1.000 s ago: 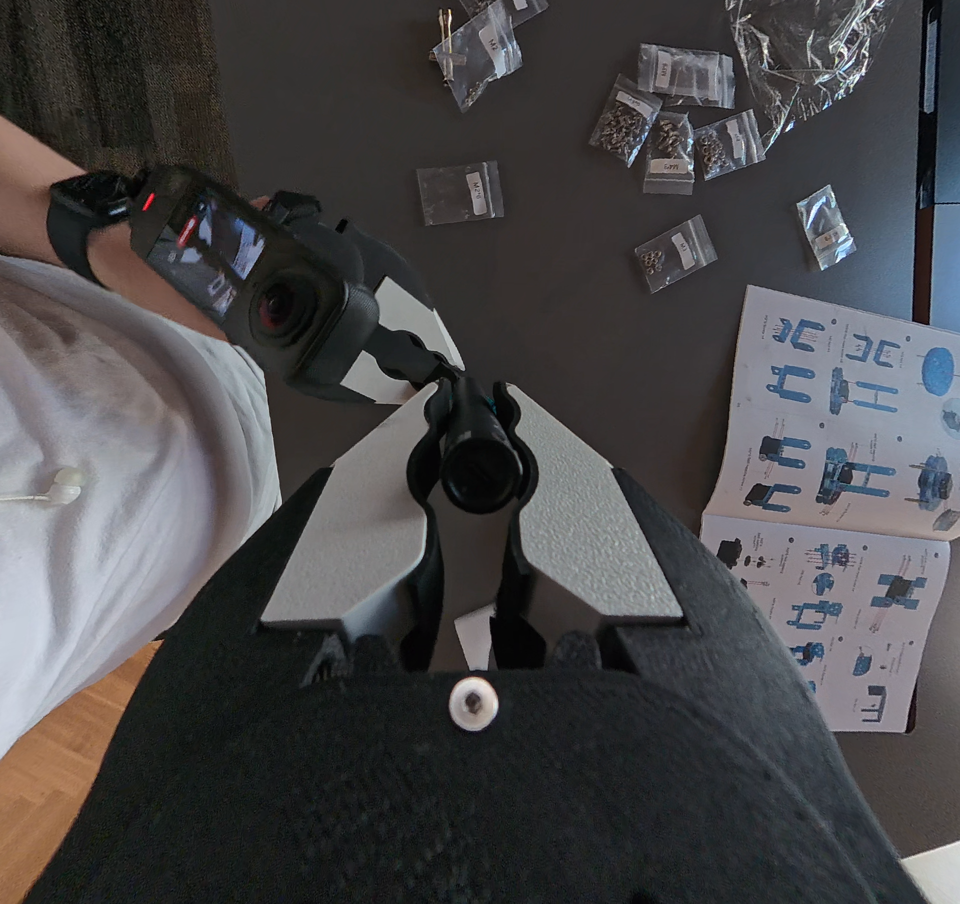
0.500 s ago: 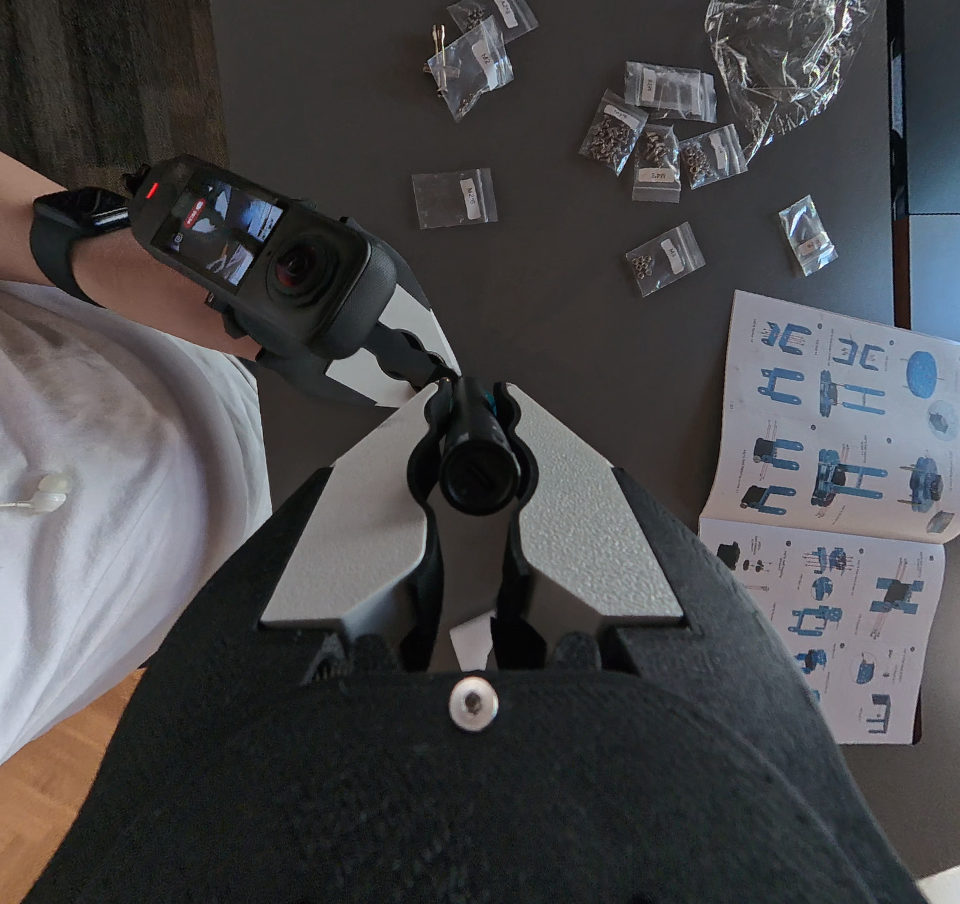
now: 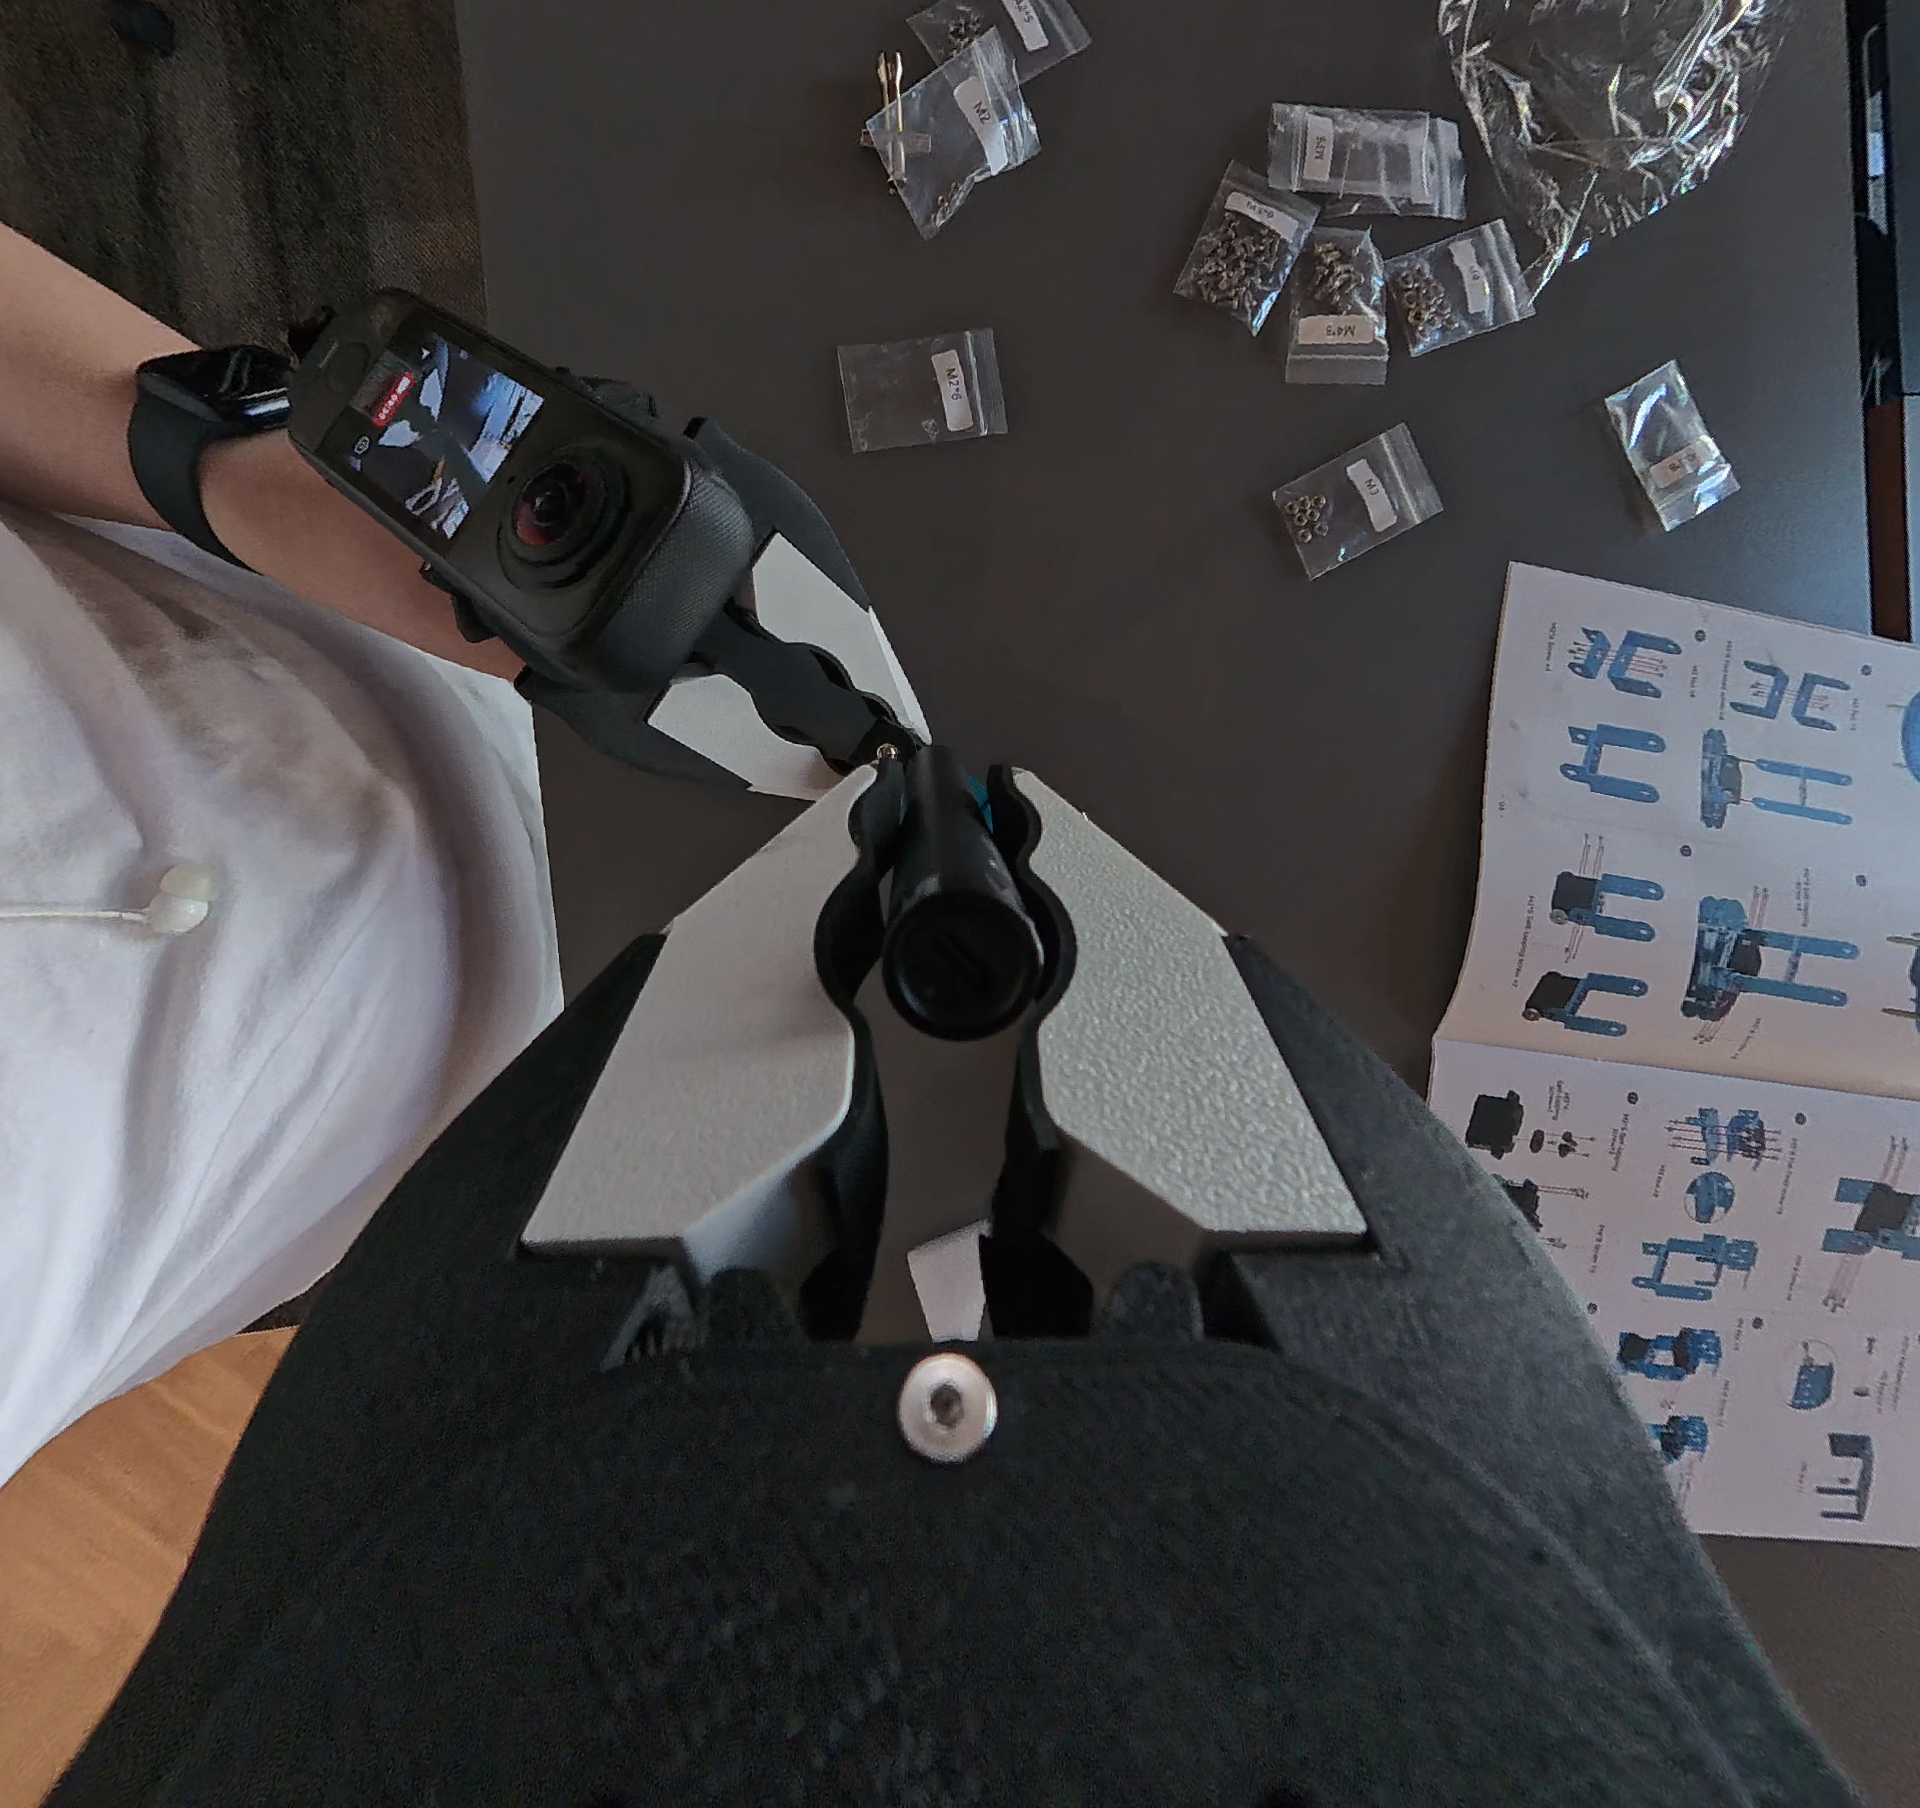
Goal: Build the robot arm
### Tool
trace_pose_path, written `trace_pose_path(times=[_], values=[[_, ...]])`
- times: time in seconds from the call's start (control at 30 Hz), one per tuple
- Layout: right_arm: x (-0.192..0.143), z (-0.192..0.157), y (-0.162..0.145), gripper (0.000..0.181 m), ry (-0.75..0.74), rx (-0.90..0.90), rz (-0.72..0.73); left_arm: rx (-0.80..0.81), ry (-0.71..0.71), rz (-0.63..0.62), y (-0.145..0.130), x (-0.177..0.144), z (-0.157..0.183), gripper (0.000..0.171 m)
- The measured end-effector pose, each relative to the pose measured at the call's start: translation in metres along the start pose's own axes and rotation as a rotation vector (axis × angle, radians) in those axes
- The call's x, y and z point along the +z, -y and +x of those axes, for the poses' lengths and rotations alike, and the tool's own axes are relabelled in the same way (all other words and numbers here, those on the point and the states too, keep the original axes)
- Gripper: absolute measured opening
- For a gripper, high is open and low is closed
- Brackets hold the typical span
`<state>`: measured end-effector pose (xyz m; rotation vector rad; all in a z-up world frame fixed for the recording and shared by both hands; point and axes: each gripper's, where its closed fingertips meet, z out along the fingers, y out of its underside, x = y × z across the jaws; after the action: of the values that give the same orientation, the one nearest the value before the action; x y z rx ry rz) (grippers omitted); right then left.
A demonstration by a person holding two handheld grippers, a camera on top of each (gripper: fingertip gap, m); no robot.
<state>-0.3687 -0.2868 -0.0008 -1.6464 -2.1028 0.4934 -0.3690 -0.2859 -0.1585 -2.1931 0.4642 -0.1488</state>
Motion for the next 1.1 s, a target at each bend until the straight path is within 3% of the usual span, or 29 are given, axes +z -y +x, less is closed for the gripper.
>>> trace_pose_path(times=[0.3, 0.43, 0.57, 0.77, 0.9, 1.1], values=[[-0.041, 0.021, 0.012, 0.019, -0.048, 0.018, 0.036, 0.008, -0.058, 0.001, -0.001, -0.001, -0.001, 0.022], [-0.061, 0.014, -0.011, 0.018, 0.011, 0.165, 0.167, 0.019, -0.04, -0.003, -0.007, -0.009, -0.006, 0.022], [-0.069, 0.015, -0.052, 0.018, 0.084, 0.418, 0.336, -0.025, -0.036, -0.003, -0.016, -0.019, -0.014, 0.021], [-0.035, 0.009, -0.113, 0.017, 0.104, 0.703, 0.615, -0.056, 0.001, -0.004, -0.025, -0.029, -0.03, 0.021], [-0.018, 0.005, -0.122, 0.018, 0.148, 0.829, 0.704, -0.079, -0.005, -0.007, -0.028, -0.032, -0.037, 0.021], [0.011, 0.014, -0.123, 0.018, 0.307, 0.948, 0.597, -0.077, -0.036, -0.034, -0.034, -0.032, -0.041, 0.021]])
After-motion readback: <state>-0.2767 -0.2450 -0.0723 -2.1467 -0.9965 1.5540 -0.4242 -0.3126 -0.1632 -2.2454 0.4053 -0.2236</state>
